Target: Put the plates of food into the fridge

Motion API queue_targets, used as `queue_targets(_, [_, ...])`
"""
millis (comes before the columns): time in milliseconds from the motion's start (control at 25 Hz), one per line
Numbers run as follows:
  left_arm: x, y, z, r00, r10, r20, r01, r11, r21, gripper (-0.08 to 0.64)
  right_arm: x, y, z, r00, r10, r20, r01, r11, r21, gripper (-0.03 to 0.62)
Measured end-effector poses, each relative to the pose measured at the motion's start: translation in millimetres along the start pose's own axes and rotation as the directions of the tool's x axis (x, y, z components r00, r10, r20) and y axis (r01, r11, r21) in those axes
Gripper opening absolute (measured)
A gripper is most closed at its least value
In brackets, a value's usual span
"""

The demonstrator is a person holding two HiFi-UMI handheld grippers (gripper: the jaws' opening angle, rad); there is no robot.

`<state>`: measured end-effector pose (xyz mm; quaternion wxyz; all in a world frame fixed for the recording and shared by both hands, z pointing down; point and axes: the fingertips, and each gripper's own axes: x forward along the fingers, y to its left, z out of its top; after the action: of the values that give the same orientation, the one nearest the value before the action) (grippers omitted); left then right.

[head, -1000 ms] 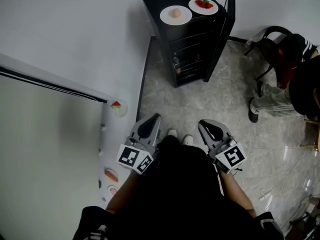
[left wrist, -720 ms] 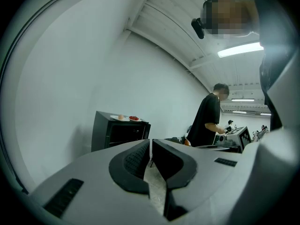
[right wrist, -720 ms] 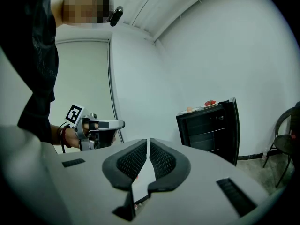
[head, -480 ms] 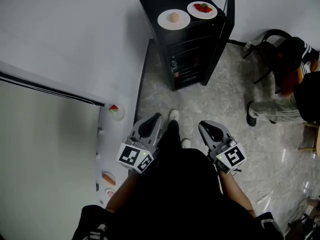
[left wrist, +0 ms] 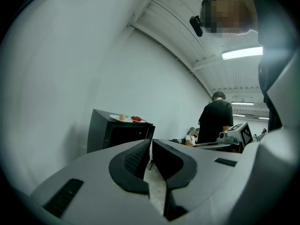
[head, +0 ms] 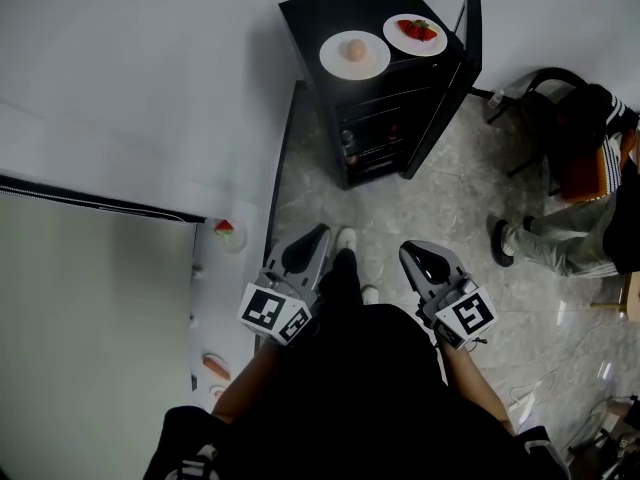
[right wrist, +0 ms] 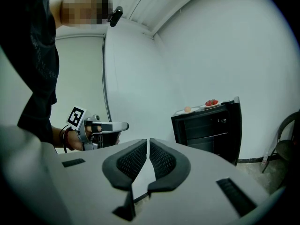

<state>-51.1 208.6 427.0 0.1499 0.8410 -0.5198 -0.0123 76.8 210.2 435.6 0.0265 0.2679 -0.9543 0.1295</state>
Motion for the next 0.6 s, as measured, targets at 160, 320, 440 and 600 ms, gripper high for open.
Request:
queue_targets(160, [23.9,19.5,4.3,1.000,-0.010,-0.013,0.009,1.000,-0.008,0.035,24.8,-18.1,6.8,1.000,-0.003,0.000,0.003,1.000,0.010,0.037])
queue_targets(320, [48.7,41.0,11.9,1.000,-0.023,-0.021,0.023,1.000,-0.017,0.035,49.5,-37.2,12.7,1.000,-0.011,-0.013,0.011,1.000,0.013,0.037])
queue_targets(440, [68.4,60.9,18.6,0.999,-0.035,-0.022,0.034,0.999,-0.033,0.035,68.8,-54.1,16.4,0.999,-0.027,-0.025,0.028,0.999,0.032,0.037])
queue_targets(600, [91.9,86.4,28.2,0.999,-0.045,-0.027,0.044,0.998,-0.053,0.037,94.4,-74.0,24.2,0.998,-0.046,-0.032,0.048,0.998,0.036,0.037])
